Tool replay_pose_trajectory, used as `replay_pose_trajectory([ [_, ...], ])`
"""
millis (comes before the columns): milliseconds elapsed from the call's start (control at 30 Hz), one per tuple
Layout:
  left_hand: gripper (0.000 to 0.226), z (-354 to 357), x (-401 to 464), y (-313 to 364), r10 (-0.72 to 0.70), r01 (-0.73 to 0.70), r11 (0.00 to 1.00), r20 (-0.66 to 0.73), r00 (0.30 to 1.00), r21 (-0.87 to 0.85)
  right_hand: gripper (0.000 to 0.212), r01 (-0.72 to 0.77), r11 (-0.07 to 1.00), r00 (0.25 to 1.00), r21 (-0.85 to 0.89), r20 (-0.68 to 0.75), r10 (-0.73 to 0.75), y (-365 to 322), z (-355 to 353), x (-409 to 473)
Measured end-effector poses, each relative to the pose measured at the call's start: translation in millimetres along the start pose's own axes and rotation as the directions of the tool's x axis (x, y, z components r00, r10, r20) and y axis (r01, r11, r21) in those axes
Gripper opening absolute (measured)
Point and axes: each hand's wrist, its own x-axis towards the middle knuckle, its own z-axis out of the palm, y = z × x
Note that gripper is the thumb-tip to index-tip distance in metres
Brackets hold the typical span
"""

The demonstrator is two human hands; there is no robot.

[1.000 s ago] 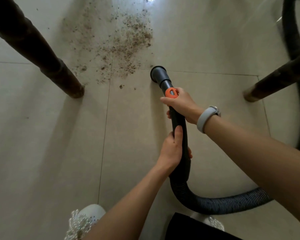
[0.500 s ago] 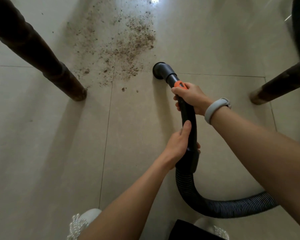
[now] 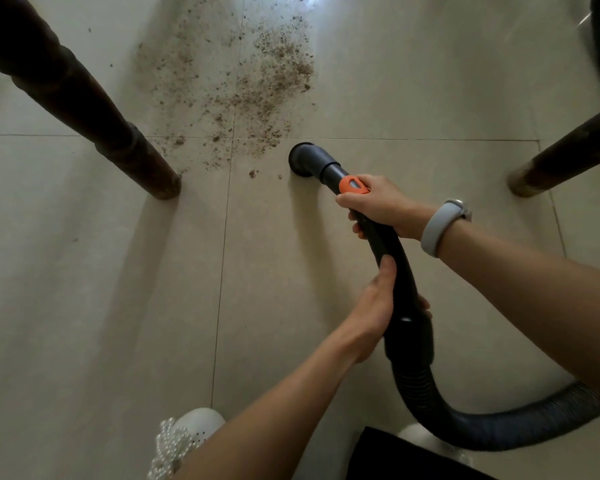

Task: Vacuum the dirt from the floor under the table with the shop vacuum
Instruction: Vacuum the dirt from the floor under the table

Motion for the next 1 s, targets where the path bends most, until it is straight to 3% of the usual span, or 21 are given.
replay_pose_trajectory([
  [133, 0.053, -3.8, -4.5, -10.5, -0.023, 0.011, 0.992, 0.090, 0.996, 0.122, 0.023, 0.010, 0.997, 0.998, -0.079, 0.057, -0.006, 10.6, 4.4, -11.7],
  [367, 0.041, -51.4, -1.3, -10.1, -0.117, 0.091, 0.900, 0.034, 0.993, 0.427, 0.044, 0.054, 0.980, 0.984, -0.189, -0.158, -0.085, 41.5, 32.2, -25.2],
  [433, 0.040, -77.1, 2.4, -3.6, 0.015, 0.054, 0.753, -0.099, 0.995, 0.656, 0.045, 0.014, 0.949, 0.975, -0.315, -0.207, -0.083, 47.3, 35.6, -26.8],
  [467, 0.042, -91.9, 3.6, -2.2, 0.158, 0.087, 0.577, -0.216, 0.963, 0.812, 0.043, 0.011, 0.935, 0.973, -0.354, -0.213, -0.092, 47.8, 34.9, -25.9],
  [500, 0.047, -105.9, 2.2, -1.1, 0.321, 0.183, 0.371, -0.310, 0.895, 0.910, 0.042, 0.017, 0.930, 0.971, -0.368, -0.215, -0.103, 46.4, 32.4, -23.9],
  [533, 0.055, -119.2, -0.4, -0.8, 0.431, 0.295, 0.226, -0.367, 0.824, 0.928, 0.040, 0.028, 0.932, 0.971, -0.362, -0.210, -0.111, 43.8, 28.5, -21.0],
  [567, 0.066, -132.2, -2.2, -1.4, 0.460, 0.388, 0.164, -0.418, 0.783, 0.907, 0.039, 0.038, 0.938, 0.973, -0.344, -0.200, -0.112, 40.2, 24.2, -18.7],
  [700, 0.104, -173.8, -8.2, -3.8, 0.258, 0.543, 0.162, -0.566, 0.783, 0.824, 0.035, 0.069, 0.966, 0.994, -0.248, -0.067, -0.088, 33.2, 20.9, -18.1],
  [800, 0.112, -186.1, -6.7, -2.5, 0.244, 0.518, 0.099, -0.526, 0.815, 0.850, 0.031, 0.089, 0.951, 0.995, -0.298, 0.074, -0.070, 33.4, 32.2, -22.5],
  [867, 0.112, -189.4, -2.9, 4.3, 0.251, 0.476, 0.003, -0.461, 0.851, 0.879, 0.030, 0.098, 0.937, 0.995, -0.334, 0.061, -0.082, 29.4, 34.5, -19.6],
  [1000, 0.109, -203.1, 4.2, 29.0, 0.202, 0.454, -0.065, -0.434, 0.878, 0.888, 0.037, 0.077, 0.940, 0.993, -0.332, -0.058, -0.102, 18.4, 27.5, -4.0],
])
